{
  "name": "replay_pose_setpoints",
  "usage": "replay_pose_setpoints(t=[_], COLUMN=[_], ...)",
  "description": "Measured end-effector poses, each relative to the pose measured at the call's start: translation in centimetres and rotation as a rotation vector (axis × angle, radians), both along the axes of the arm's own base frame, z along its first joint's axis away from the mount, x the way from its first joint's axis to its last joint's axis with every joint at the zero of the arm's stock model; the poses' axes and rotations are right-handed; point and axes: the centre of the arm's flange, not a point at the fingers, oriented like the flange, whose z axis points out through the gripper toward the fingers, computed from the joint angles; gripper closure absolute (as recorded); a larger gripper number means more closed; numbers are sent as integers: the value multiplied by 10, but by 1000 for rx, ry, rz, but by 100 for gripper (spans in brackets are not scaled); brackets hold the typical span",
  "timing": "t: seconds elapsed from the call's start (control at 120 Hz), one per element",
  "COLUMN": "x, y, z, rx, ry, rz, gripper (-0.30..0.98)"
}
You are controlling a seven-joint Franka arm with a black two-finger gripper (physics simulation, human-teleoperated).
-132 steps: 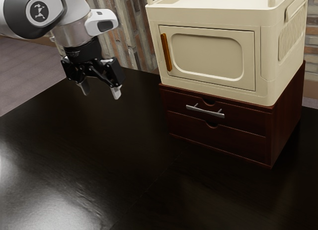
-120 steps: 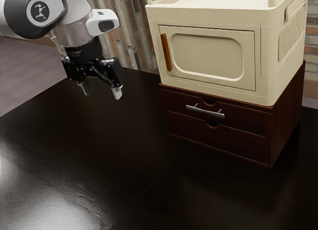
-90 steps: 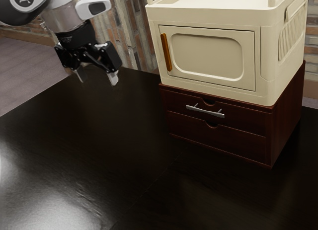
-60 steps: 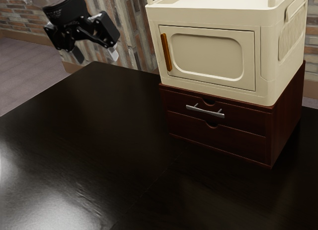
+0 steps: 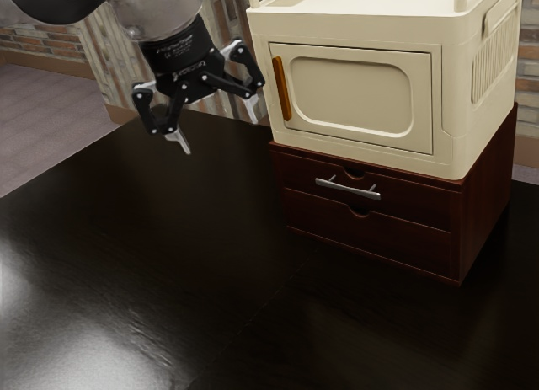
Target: Pull the drawer handle with one arm to open the drawer
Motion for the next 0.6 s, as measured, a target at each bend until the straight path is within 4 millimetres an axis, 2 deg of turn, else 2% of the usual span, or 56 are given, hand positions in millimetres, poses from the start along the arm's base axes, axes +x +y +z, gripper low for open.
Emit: replay_pose_setpoints(t=[0.092, 0.183, 0.242, 0.408, 0.6], x=[2, 8, 7, 16, 35], y=[1, 5, 8, 17, -3], z=[-21, -61, -77, -100, -118], rx=[-10, -21, -25, -46, -94], ry=[37, 77, 78, 38, -21], rz=[83, 160, 206, 312, 351], gripper=[0, 0, 0, 0, 0])
